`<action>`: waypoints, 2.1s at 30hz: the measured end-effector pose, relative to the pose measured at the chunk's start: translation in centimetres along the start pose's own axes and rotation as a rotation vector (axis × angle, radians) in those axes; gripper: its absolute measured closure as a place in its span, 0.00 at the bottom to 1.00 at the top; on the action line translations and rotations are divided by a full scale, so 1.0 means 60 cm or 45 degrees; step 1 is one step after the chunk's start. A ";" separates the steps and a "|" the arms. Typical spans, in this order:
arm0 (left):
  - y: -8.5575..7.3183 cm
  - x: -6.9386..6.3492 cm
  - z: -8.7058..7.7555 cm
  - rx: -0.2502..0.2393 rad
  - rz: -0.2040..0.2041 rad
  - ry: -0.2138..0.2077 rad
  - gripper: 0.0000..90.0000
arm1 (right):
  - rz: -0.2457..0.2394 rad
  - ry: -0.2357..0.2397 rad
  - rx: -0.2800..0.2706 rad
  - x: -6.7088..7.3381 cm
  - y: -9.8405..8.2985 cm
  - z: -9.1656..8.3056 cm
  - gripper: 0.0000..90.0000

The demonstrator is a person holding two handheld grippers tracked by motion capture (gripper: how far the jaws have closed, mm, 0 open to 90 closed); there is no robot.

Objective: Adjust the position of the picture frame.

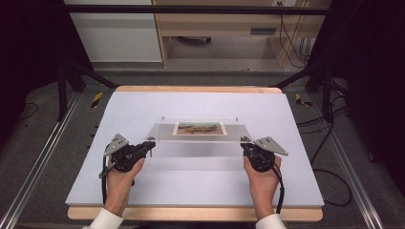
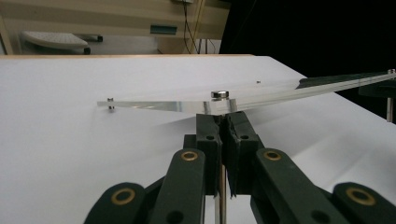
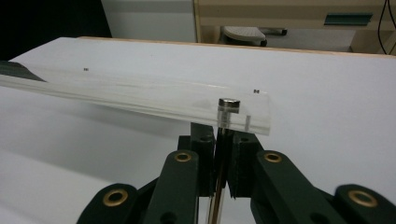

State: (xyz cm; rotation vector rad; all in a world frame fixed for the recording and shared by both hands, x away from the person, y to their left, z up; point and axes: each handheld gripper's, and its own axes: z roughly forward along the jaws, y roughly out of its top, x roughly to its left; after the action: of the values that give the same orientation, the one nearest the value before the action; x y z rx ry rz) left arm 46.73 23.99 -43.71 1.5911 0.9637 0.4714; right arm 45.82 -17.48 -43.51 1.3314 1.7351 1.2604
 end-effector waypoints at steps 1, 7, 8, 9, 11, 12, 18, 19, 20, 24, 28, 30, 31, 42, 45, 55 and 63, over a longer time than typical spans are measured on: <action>0.000 0.000 0.000 0.000 0.000 0.000 0.94 | -0.001 -0.004 0.001 0.002 -0.003 -0.001 0.92; -0.017 -0.003 -0.005 0.099 -0.018 0.010 0.94 | 0.001 0.000 0.032 0.007 -0.016 -0.003 0.93; -0.021 -0.005 -0.007 0.126 -0.018 0.019 0.94 | 0.021 0.020 0.053 0.004 -0.023 -0.004 0.93; -0.024 -0.007 -0.007 0.137 -0.018 0.024 0.94 | 0.025 0.026 0.059 0.004 -0.027 -0.004 0.93; -0.027 -0.008 -0.007 0.145 -0.020 0.028 0.94 | 0.012 0.027 0.080 0.005 -0.033 -0.005 0.93; -0.031 -0.008 -0.007 0.160 -0.026 0.027 0.94 | 0.012 0.026 0.088 0.005 -0.036 -0.005 0.93; -0.038 -0.007 -0.004 0.194 -0.021 0.034 0.94 | 0.033 0.043 0.112 0.004 -0.048 -0.005 0.94; -0.039 -0.006 -0.004 0.200 -0.017 0.035 0.94 | 0.033 0.048 0.116 0.004 -0.049 -0.005 0.94; -0.039 -0.006 -0.003 0.205 -0.013 0.037 0.94 | 0.028 0.047 0.119 0.004 -0.050 -0.004 0.94; -0.043 -0.006 -0.003 0.214 -0.017 0.040 0.94 | 0.024 0.045 0.131 0.005 -0.053 -0.004 0.94; -0.046 -0.005 -0.002 0.224 -0.017 0.035 0.94 | 0.017 0.049 0.138 0.005 -0.056 -0.004 0.94; -0.049 -0.006 -0.002 0.227 -0.016 0.042 0.94 | 0.022 0.050 0.145 0.005 -0.058 -0.004 0.94; -0.050 -0.007 -0.002 0.228 -0.017 0.045 0.93 | 0.019 0.051 0.146 0.005 -0.059 -0.004 0.94; -0.062 -0.010 0.005 0.314 0.007 0.072 0.93 | 0.023 0.058 0.198 0.004 -0.072 0.000 0.94; -0.063 -0.011 0.007 0.324 0.010 0.071 0.93 | 0.025 0.056 0.206 0.001 -0.075 0.002 0.94; -0.068 -0.017 0.011 0.339 0.032 0.081 0.93 | 0.037 0.051 0.211 -0.005 -0.076 0.005 0.93; -0.068 -0.018 0.012 0.340 0.033 0.086 0.93 | 0.033 0.051 0.210 -0.007 -0.075 0.006 0.93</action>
State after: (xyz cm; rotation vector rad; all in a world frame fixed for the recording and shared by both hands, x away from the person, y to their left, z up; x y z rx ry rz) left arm 45.30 22.74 -47.52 1.8386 1.0933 0.4296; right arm 44.60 -17.97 -47.89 1.4346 1.8898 1.1864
